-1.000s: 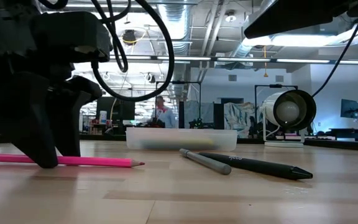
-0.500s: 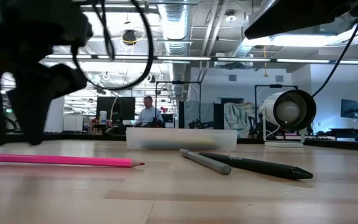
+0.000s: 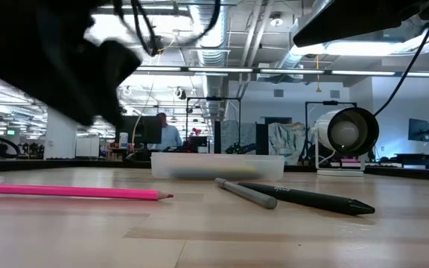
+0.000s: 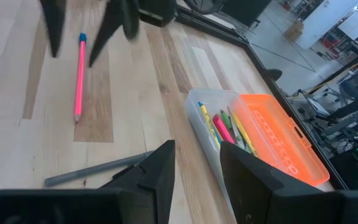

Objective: Pick & place school supplies into a supply box
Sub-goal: Put the pink pencil into the supply box

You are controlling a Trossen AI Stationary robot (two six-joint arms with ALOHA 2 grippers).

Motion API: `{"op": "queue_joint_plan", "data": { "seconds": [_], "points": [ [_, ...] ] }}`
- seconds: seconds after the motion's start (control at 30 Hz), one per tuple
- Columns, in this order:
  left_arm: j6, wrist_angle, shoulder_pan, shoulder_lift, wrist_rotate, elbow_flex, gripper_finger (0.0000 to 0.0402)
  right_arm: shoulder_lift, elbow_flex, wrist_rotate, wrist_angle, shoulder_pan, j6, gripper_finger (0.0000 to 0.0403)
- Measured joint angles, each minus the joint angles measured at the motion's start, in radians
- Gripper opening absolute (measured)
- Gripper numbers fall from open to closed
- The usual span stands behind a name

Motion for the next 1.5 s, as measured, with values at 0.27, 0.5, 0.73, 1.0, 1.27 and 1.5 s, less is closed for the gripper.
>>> {"op": "queue_joint_plan", "data": {
  "seconds": [0.27, 0.5, 0.73, 1.0, 1.27, 1.5],
  "points": [
    [0.081, 0.094, 0.001, -0.002, 0.071, 0.000, 0.0162, 0.000, 0.000, -0.001, 0.000, 0.000, 0.000, 0.0122],
    [-0.202, -0.238, 0.012, -0.002, 0.178, 0.000, 0.0162, 0.000, 0.000, -0.002, -0.001, -0.003, 0.000, 0.0122],
    [-0.191, -0.206, 0.005, 0.004, 0.112, 0.000, 0.0162, 0.000, 0.000, -0.004, 0.000, -0.024, 0.015, 0.0122],
    [-0.178, -0.065, 0.010, 0.004, 0.122, -0.071, 0.0162, 0.000, 0.000, -0.037, -0.001, -0.025, 0.015, 0.0122],
    [-0.190, -0.014, 0.009, 0.005, 0.114, -0.127, 0.0162, 0.000, 0.000, -0.037, -0.001, -0.026, 0.015, 0.0122],
    [-0.201, -0.010, 0.005, 0.005, 0.089, -0.136, 0.0162, 0.000, 0.000, -0.036, -0.001, -0.026, 0.015, 0.0122]
  ]
}}
